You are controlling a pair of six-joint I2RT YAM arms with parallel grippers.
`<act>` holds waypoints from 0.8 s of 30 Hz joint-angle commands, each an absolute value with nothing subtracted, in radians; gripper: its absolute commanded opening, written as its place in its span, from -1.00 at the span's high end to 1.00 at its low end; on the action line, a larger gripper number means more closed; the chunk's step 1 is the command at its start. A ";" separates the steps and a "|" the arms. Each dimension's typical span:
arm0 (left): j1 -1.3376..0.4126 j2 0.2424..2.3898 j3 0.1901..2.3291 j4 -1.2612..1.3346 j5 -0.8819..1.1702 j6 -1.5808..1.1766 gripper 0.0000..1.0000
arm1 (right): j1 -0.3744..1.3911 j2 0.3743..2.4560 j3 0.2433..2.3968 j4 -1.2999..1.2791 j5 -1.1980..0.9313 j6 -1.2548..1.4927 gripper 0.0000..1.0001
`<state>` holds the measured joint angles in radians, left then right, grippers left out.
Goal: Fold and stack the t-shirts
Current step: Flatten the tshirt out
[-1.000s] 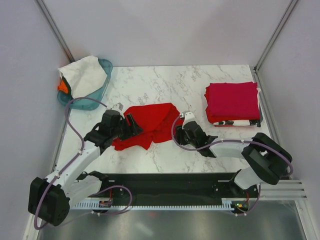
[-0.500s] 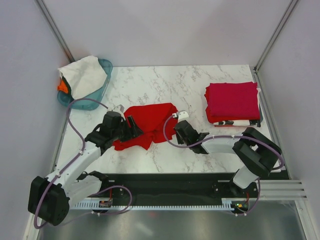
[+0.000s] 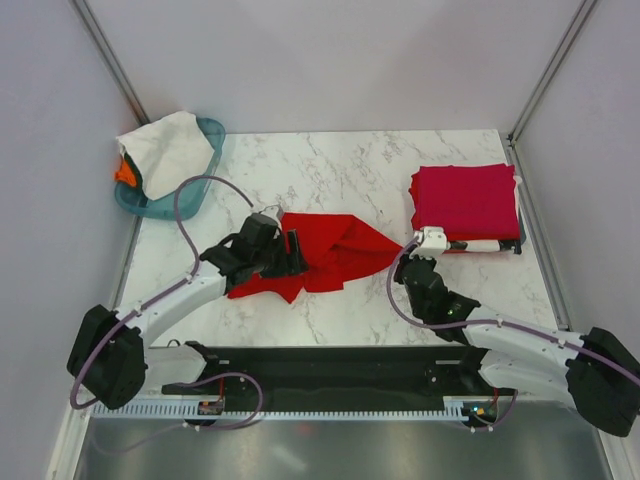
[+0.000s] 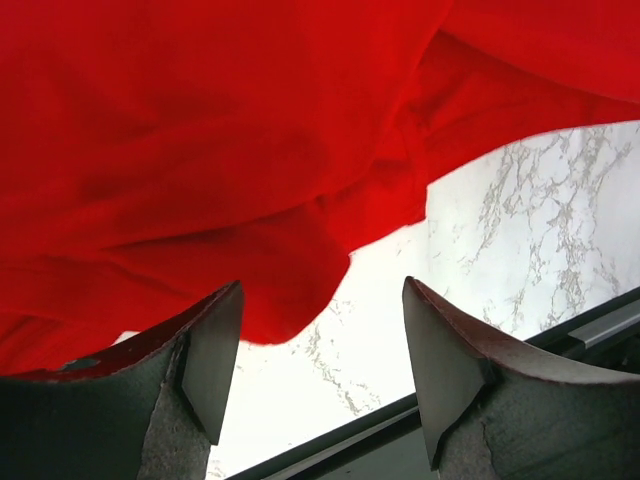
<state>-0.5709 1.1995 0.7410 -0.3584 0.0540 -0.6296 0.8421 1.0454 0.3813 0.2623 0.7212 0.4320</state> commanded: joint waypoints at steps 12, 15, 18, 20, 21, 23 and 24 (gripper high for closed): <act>-0.692 1.397 0.831 -0.445 -0.158 -0.586 -0.28 | 0.827 0.959 0.330 0.273 0.910 0.512 1.00; -0.692 1.401 0.822 -0.474 -0.188 -0.597 0.59 | 0.825 0.966 0.333 0.267 0.923 0.515 1.00; -0.675 1.327 0.787 -0.509 -0.312 -0.670 0.96 | 0.822 0.960 0.333 0.252 0.943 0.531 1.00; -0.643 1.261 0.741 -0.531 -0.347 -0.716 0.95 | 0.815 0.948 0.331 0.223 0.977 0.564 1.00; -0.591 1.170 0.723 -0.531 -0.345 -0.730 0.95 | 0.804 0.942 0.330 0.210 0.991 0.580 1.00; -0.514 1.067 0.664 -0.541 -0.322 -0.775 0.95 | 0.789 0.917 0.325 0.161 1.040 0.645 1.00; -0.430 0.966 0.644 -0.541 -0.313 -0.788 0.96 | 0.769 0.905 0.319 0.143 1.054 0.675 1.00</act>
<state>-0.5613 1.1522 0.6910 -0.5083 -0.2459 -0.6930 0.8005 0.9447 0.3183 0.1997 0.9478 0.5747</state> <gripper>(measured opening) 0.056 0.009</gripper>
